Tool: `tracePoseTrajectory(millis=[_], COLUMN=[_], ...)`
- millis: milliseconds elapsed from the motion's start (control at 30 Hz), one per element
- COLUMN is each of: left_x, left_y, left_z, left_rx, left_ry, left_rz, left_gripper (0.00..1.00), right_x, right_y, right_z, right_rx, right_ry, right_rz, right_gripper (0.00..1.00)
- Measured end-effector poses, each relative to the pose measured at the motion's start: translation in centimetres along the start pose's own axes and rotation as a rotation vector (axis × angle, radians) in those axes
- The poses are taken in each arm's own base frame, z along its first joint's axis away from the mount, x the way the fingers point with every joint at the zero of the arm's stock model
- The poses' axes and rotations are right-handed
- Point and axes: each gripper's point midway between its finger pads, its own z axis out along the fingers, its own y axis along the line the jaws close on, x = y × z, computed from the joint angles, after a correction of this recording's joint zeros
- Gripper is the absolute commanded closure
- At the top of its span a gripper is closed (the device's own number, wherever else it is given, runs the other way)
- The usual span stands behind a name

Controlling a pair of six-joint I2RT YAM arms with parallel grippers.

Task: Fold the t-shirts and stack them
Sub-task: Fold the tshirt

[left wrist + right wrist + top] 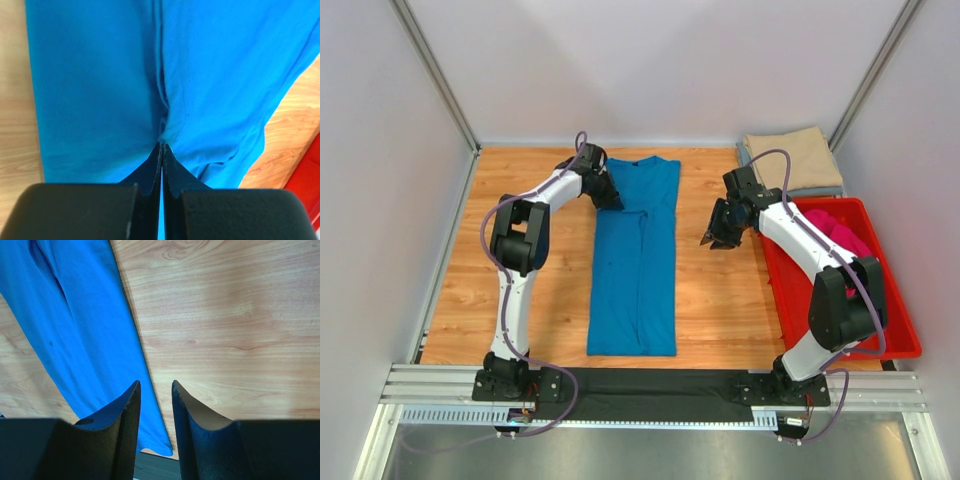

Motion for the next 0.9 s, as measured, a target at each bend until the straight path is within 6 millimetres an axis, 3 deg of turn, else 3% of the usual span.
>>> tracePoseTrajectory(millis=[200,300,500,700,900], left_x=[0.8,1.0,1.2,2.4,6.4], left_y=[0.7,1.3,1.5,0.9,1.9], left_z=[0.1,0.0,-1.4,-5.7,-12.3], left_rx=[-0.044,-0.074,-0.113,-0.114,-0.104], left_ry=[0.015,0.019,0.022,0.021,0.036], left_rz=[-0.019,-0.036,-0.058,-0.043,-0.005], left_gripper=[0.98,0.8,0.66,0.62,0.61], right_x=[-0.2,-0.2,0.8,6.0,13.5], right_y=[0.2,0.3,0.7,-0.4,-1.3], right_z=[0.0,0.0,0.0,-0.1,-0.7], right_rx=[-0.008,-0.012,-0.044,-0.048,-0.066], right_ry=[-0.009,-0.006,0.035,0.159,0.287], right_rz=[-0.002,-0.001,-0.002,-0.025,-0.049], right_gripper=[0.67,0.66,0.62,0.57,0.53])
